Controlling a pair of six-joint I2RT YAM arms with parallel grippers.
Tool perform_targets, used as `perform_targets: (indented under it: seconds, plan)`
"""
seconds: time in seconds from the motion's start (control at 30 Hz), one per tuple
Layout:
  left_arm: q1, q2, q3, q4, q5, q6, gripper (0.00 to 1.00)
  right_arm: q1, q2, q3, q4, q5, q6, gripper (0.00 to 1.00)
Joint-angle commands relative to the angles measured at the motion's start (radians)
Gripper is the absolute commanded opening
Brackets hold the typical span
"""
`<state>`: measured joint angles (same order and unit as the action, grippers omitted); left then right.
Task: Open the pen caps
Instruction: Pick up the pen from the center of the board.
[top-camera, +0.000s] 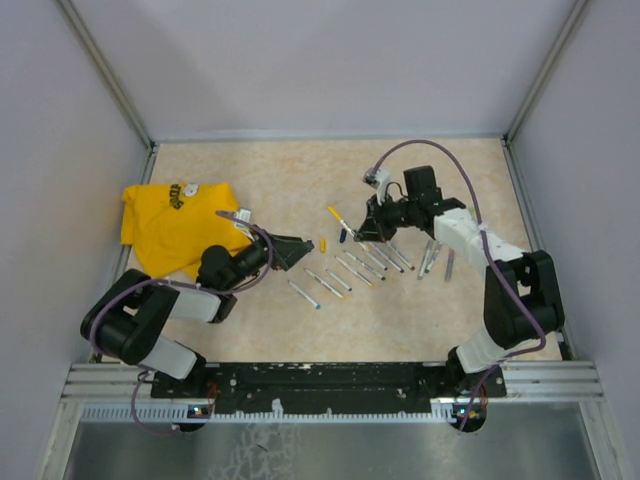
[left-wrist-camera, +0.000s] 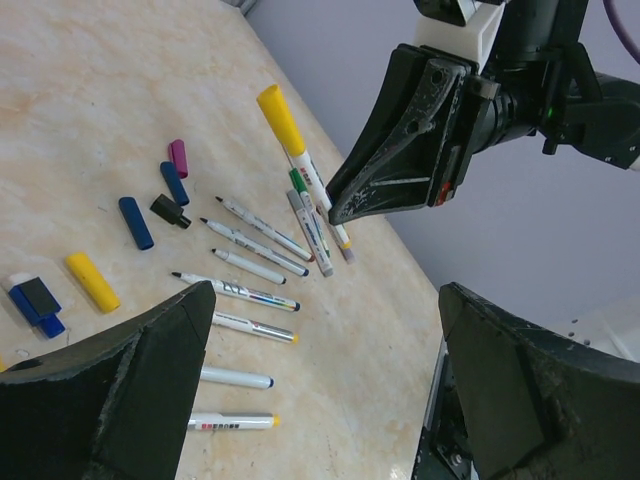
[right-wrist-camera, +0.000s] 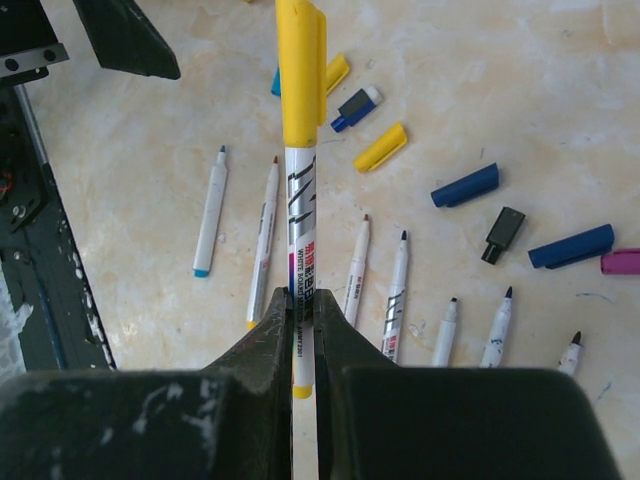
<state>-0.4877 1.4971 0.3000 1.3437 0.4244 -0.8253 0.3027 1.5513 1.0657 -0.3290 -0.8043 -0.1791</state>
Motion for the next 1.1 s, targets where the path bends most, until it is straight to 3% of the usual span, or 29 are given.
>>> perform_targets:
  seconds: [0.0, 0.6, 0.9, 1.07]
  plan:
    - [0.005, 0.016, -0.01, 0.103, -0.025, -0.028, 0.98, 0.033, -0.047, 0.001, 0.044, -0.055, -0.011, 0.0]
    - [-0.021, 0.101, 0.028, 0.165, -0.16, -0.16, 0.95, 0.085, -0.043, 0.002, 0.034, -0.061, -0.029, 0.0]
    - [-0.09, 0.148, 0.122, 0.074, -0.292, -0.159, 0.93, 0.106, -0.033, 0.006, 0.021, -0.047, -0.045, 0.0]
    - [-0.099, 0.183, 0.18, 0.003, -0.321, -0.172, 0.85, 0.116, -0.035, 0.008, 0.016, -0.039, -0.055, 0.0]
